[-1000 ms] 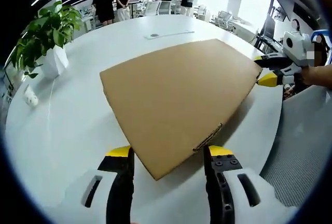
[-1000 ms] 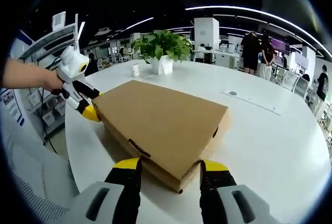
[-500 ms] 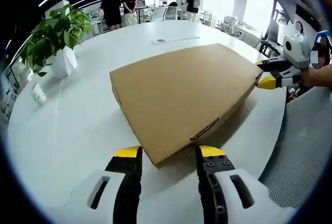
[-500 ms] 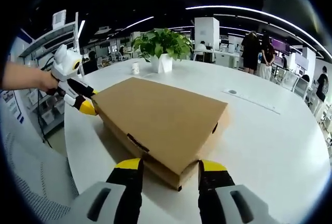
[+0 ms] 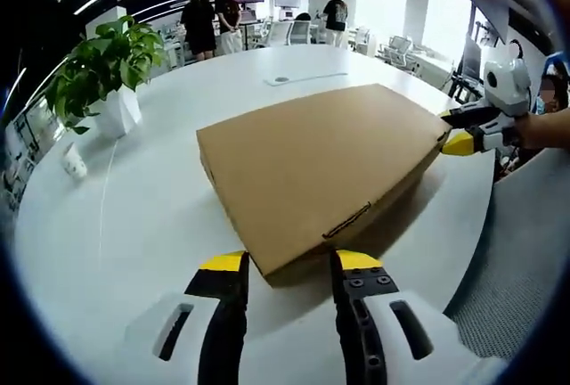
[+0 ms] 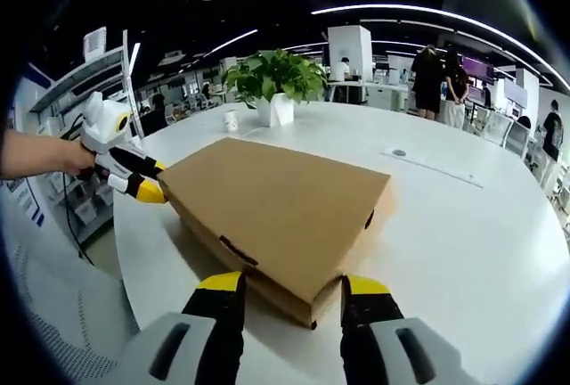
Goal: Operate the shoe box by opening the lid, removing the specified soft item, and placing it in the target area until the item is outside and the box remains undamaged.
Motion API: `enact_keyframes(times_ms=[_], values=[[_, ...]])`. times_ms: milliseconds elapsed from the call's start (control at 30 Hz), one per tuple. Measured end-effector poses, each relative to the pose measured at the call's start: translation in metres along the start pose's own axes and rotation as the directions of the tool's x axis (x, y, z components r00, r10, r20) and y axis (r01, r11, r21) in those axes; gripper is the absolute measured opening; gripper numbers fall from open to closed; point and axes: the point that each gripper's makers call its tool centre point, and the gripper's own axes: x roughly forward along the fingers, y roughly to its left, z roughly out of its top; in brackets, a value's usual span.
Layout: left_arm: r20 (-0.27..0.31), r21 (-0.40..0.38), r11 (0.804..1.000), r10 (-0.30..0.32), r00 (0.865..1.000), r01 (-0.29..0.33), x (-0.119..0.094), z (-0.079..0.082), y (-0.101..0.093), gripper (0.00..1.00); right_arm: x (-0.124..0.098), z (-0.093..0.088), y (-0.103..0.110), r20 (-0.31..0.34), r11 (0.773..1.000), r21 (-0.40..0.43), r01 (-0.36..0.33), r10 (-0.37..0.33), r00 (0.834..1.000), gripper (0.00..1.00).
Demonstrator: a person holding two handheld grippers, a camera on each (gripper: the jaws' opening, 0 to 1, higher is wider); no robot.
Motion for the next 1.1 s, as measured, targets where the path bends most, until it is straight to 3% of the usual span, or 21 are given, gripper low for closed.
enact_keyframes(times_ms=[1100], values=[[0.042,0.013,1.0,-0.013,0.999,0.013,-0.017,0.015,-0.004,0.41,-0.016,0.02,0.007,0.004,1.0,0.017,-0.023,0.023,1.0,0.43]])
